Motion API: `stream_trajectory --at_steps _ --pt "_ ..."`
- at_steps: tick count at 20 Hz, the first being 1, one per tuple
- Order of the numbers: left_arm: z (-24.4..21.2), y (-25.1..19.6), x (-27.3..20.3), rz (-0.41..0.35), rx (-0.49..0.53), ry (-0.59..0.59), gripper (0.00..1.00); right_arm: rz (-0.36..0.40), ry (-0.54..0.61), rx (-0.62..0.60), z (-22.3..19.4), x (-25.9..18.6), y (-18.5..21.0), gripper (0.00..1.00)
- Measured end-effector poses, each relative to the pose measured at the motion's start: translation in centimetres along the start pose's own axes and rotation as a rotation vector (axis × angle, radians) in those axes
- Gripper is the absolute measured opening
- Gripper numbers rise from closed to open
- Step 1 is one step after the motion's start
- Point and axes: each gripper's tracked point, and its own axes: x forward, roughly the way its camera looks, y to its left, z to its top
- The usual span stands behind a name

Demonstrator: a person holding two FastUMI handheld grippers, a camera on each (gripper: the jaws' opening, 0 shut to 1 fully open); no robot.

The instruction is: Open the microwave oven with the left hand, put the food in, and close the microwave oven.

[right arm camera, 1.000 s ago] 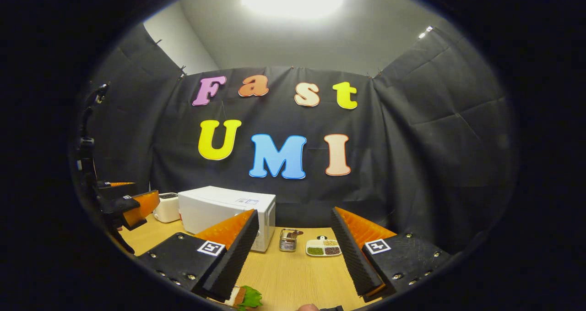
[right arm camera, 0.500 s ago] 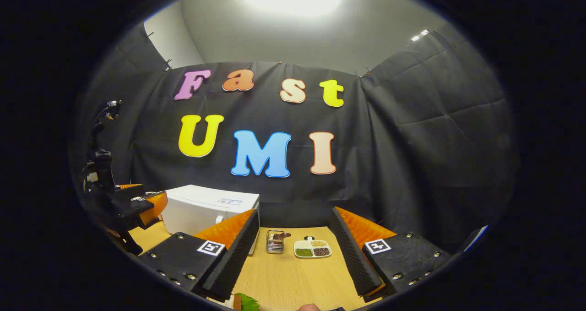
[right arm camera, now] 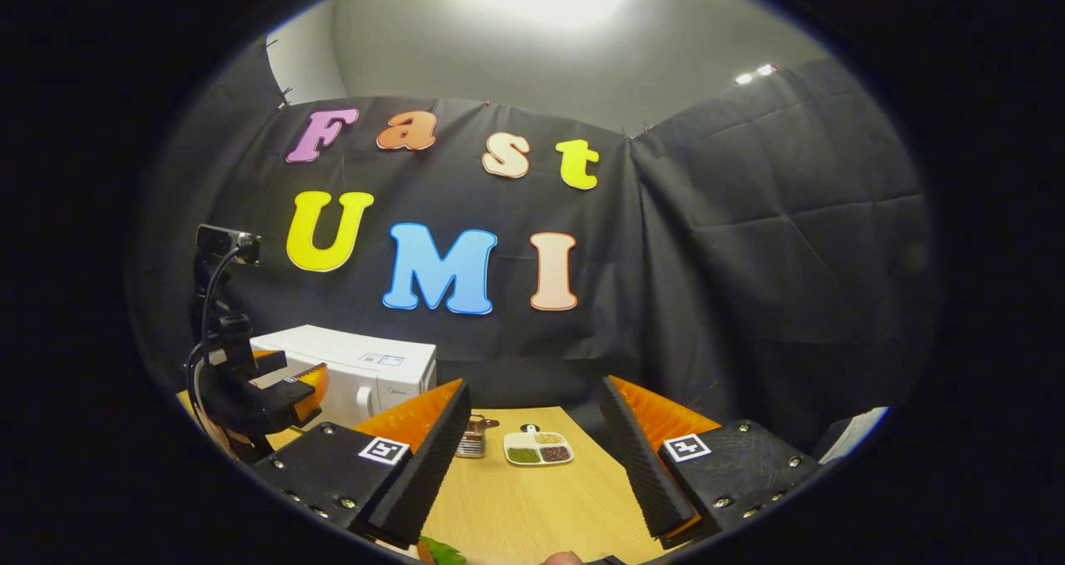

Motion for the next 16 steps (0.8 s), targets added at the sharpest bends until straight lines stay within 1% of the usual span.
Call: stream_trajectory --at_steps 1,6,9,12,13,16 --pt "-0.8 -0.4 0.8 -0.009 0.004 0.008 0.95 -0.015 0.006 -0.005 -0.1 -0.1 -0.1 0.95" --pt "-4.3 -1.9 4.7 -0.043 0.024 0.055 0.96 -0.096 0.047 -0.017 -1.1 -0.4 -1.4 0.95" --pt "-6.5 -2.2 6.8 -0.044 0.036 0.093 0.96 -0.134 0.072 -0.018 -1.7 -0.7 -1.9 0.95" --pt "-9.2 -2.3 8.6 -0.029 0.056 0.147 0.95 -0.161 0.083 -0.026 -1.9 -1.0 -2.2 0.95" --pt "-10.0 -2.3 9.1 -0.026 0.063 0.164 0.96 -0.170 0.086 -0.029 -1.9 -1.1 -2.3 0.95" --pt "-11.9 -2.8 10.1 -0.042 0.071 0.204 0.96 -0.199 0.097 -0.035 -2.2 -1.5 -2.8 0.95"
